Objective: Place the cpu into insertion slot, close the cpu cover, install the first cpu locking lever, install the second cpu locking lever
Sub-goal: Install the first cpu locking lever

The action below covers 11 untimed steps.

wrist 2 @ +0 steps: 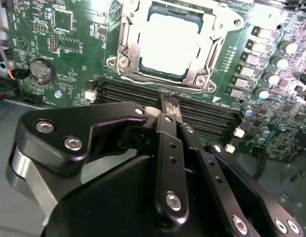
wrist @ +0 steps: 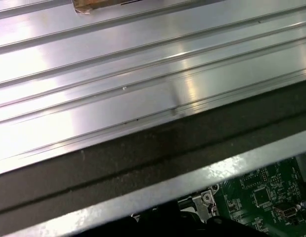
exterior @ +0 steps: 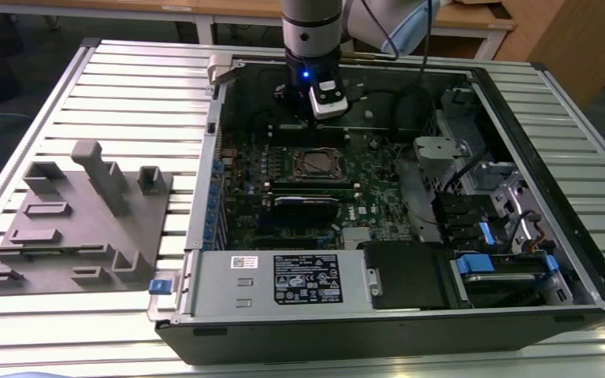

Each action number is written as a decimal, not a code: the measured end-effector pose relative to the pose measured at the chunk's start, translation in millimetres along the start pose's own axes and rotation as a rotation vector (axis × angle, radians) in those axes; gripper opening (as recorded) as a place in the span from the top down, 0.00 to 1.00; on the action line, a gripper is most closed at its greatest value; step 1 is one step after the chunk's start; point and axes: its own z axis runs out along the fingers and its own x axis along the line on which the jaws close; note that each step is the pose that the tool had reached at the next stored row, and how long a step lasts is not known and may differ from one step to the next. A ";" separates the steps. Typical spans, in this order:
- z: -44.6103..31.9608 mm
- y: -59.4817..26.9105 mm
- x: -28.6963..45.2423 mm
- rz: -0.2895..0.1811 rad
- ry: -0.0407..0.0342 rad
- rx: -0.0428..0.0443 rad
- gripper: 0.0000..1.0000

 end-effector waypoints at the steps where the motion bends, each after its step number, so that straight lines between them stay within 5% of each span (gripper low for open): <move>1: -0.1 -0.5 -0.2 0.000 0.0000 0.0001 0.89; 11: -1.0 -17.1 -5.7 0.000 0.0000 0.0001 0.89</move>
